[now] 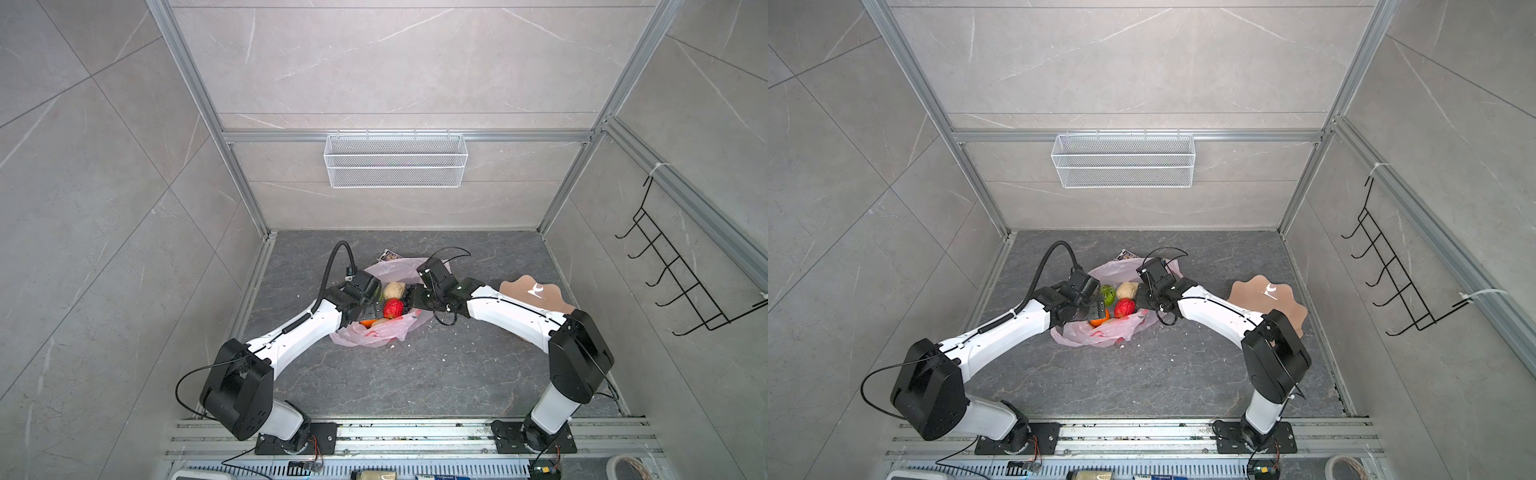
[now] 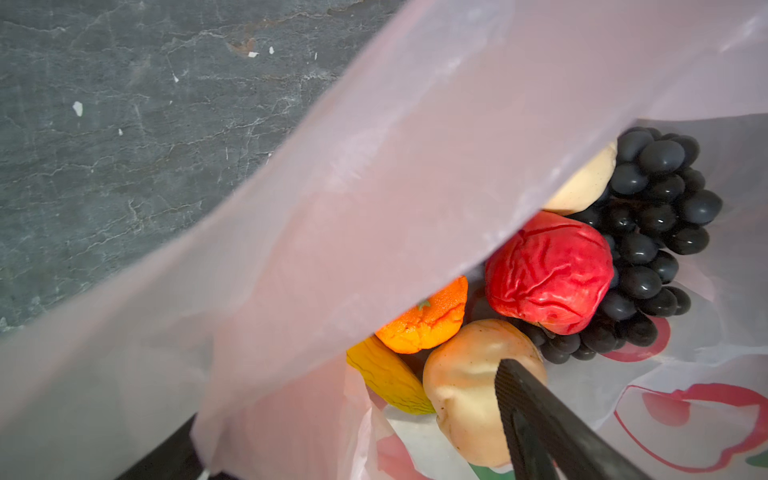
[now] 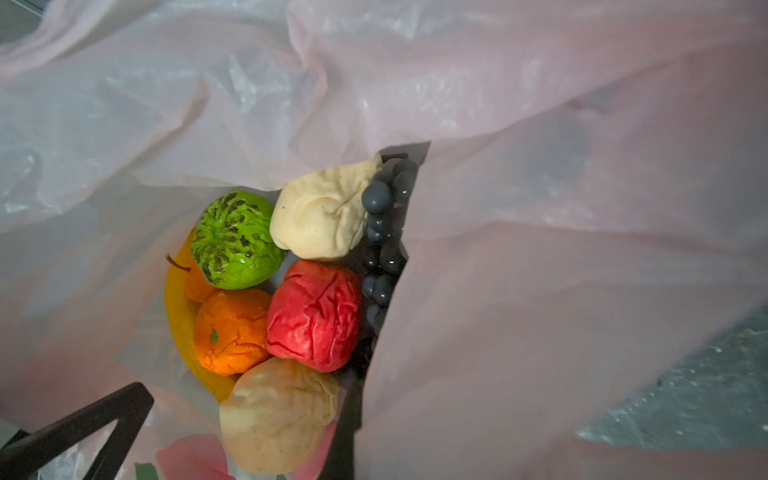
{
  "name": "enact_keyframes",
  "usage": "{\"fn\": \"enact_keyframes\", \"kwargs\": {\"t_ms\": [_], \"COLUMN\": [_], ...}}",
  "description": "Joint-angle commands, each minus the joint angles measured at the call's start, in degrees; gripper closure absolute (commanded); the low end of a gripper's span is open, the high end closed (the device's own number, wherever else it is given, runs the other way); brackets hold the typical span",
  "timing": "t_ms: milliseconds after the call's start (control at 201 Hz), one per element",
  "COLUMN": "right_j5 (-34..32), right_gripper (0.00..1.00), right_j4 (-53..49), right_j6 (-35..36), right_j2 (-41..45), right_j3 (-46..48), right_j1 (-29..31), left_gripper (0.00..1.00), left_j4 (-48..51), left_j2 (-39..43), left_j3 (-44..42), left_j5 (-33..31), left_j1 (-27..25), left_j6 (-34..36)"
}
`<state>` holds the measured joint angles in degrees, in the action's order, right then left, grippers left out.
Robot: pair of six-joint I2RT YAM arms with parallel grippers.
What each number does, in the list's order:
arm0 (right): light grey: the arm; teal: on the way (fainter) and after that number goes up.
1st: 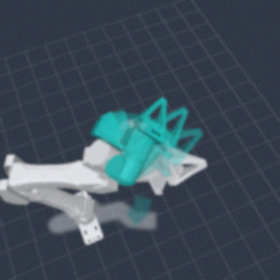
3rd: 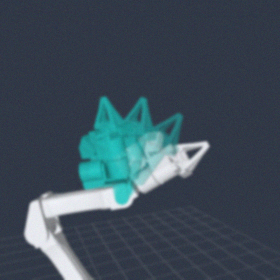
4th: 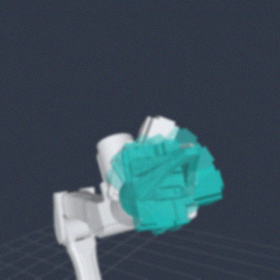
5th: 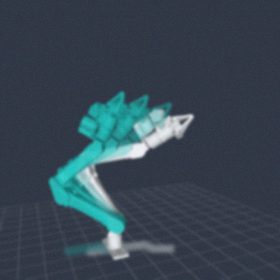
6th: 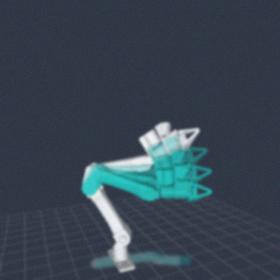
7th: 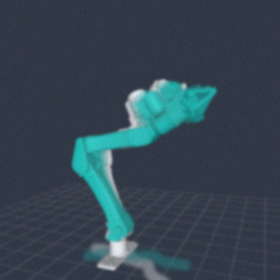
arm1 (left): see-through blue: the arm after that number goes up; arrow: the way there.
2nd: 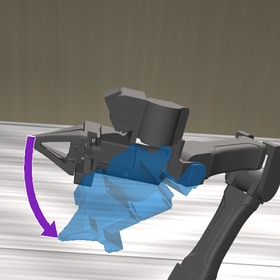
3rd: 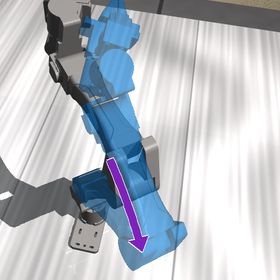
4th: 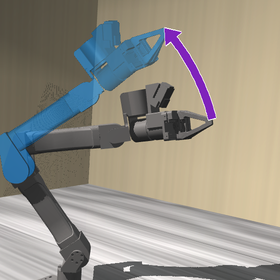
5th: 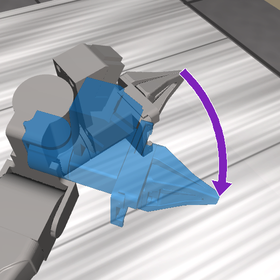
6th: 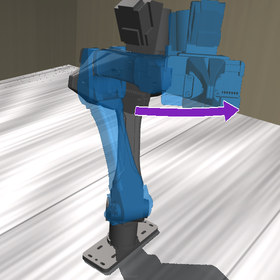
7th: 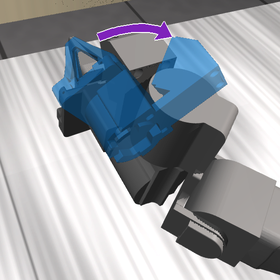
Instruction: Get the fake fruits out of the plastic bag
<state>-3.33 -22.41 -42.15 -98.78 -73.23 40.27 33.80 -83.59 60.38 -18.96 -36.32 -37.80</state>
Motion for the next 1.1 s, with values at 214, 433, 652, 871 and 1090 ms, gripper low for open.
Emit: {"fn": "enact_keyframes", "kwargs": {"t_ms": [214,433,652,871,1090], "right_j5": [-0.55,-1.04,-1.58,-1.67,-1.51], "right_gripper": [0.99,0.99,1.0,1.0,1.0], "right_j4": [-0.04,-0.39,-0.27,-0.09,0.0], "right_j6": [1.01,1.19,0.98,0.93,0.79], "right_j2": [-0.38,0.23,1.0,1.16,1.05], "right_j3": [-1.45,-1.47,-0.17,0.65,0.85], "right_j1": [0.42,0.4,0.39,0.41,0.41], "left_gripper": [0.12,0.15,0.13,0.08,0.04], "left_j4": [1.91,-4.35,0.37,6.93,6.19], "left_j2": [9.42,7.4,3.91,2.84,0.65], "left_j3": [-4.27,-3.48,2.07,6.24,5.57], "left_j5": [-9.97,-8.38,-12.74,-19.11,-17.29], "left_j1": [-7.79,-9.31,-7.21,-5.57,-1.71], "left_j6": [-12.61,-10.89,-6.82,-3.74,-1.25]}}
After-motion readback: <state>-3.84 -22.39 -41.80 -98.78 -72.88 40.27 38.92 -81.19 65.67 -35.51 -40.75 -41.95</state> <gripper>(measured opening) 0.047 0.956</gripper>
